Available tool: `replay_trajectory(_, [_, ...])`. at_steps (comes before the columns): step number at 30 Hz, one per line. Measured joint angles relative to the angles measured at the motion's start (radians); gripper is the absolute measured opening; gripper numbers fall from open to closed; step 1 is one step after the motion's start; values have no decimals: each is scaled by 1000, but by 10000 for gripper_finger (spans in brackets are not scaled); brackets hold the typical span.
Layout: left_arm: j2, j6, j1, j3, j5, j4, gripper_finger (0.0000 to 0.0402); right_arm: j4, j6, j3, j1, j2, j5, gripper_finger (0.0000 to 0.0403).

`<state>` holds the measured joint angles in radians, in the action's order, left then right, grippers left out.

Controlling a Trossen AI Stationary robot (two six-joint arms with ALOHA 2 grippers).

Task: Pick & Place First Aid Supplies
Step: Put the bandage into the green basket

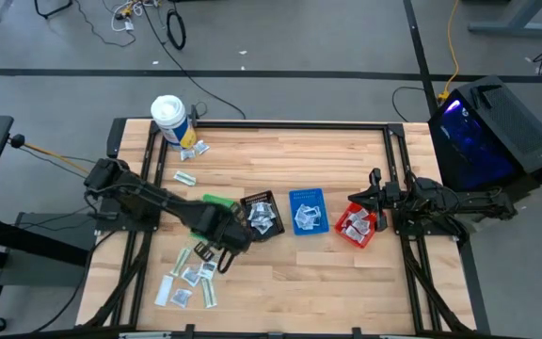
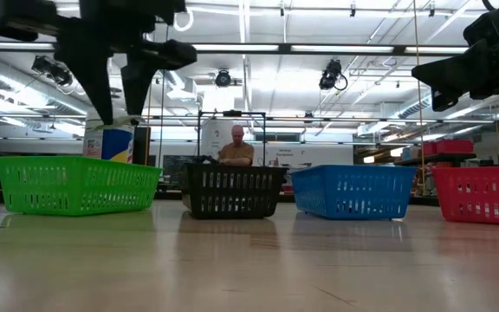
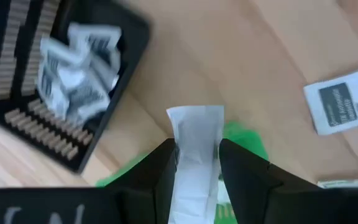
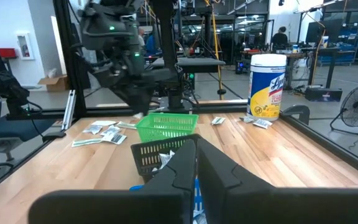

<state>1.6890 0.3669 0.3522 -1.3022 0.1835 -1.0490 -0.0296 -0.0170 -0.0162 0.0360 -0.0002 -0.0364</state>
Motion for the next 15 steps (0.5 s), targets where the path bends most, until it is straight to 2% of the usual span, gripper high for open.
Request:
replay_trajectory(10, [-59, -292, -103, 0, -1, -35, 133, 0, 0, 0, 0, 0, 0, 23])
replay_trajectory(15, [-89, -545, -143, 0, -4, -57, 133, 0, 0, 0, 0, 0, 0, 23])
